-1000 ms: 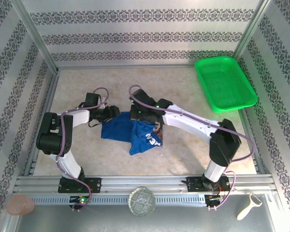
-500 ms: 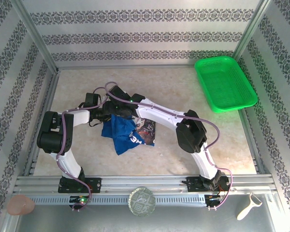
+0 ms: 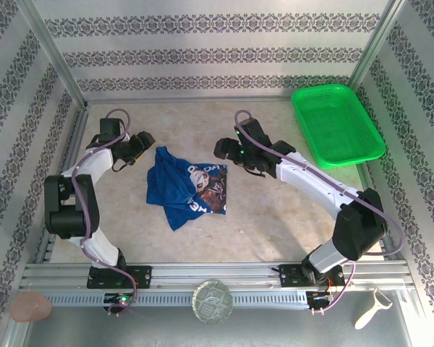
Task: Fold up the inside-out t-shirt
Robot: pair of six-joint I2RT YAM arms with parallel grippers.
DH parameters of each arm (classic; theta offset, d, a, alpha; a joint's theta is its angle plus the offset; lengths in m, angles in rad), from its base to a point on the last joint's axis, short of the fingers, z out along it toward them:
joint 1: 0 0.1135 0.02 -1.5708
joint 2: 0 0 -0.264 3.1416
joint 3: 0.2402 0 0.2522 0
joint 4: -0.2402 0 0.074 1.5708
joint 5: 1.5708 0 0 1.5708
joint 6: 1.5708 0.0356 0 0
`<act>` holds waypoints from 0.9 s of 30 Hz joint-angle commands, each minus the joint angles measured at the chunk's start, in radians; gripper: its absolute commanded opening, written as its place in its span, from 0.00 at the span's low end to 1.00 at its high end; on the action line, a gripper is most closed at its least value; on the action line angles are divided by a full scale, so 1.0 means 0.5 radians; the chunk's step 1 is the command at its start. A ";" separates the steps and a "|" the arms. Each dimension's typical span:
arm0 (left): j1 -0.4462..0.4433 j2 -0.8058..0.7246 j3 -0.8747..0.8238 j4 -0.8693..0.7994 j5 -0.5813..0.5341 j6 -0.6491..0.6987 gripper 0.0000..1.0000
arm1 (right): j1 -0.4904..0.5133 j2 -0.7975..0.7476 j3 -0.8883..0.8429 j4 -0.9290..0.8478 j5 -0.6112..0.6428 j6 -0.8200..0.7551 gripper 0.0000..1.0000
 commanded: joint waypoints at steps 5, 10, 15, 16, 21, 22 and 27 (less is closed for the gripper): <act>-0.417 -0.375 -0.157 -0.143 0.026 -0.107 0.76 | -0.104 0.462 0.053 0.061 -0.392 -0.152 0.79; -0.862 -0.489 -0.408 0.145 -0.127 -0.411 0.76 | -0.102 0.687 0.164 0.116 -0.443 -0.126 0.73; -1.087 -0.452 -0.653 0.413 -0.255 -0.618 0.77 | -0.138 0.861 0.248 0.147 -0.456 -0.011 0.46; -1.098 -0.420 -0.701 0.461 -0.260 -0.650 0.77 | -0.151 0.867 0.233 0.146 -0.433 0.016 0.31; -1.090 -0.250 -0.756 0.537 -0.347 -0.604 0.76 | -0.234 0.673 -0.085 0.241 -0.296 0.128 0.00; -1.084 -0.210 -0.724 0.512 -0.361 -0.569 0.76 | -0.251 0.602 -0.175 0.250 -0.262 0.146 0.00; -0.994 0.015 -0.468 0.446 -0.343 -0.376 0.77 | -0.291 0.168 -0.711 0.387 -0.137 0.307 0.00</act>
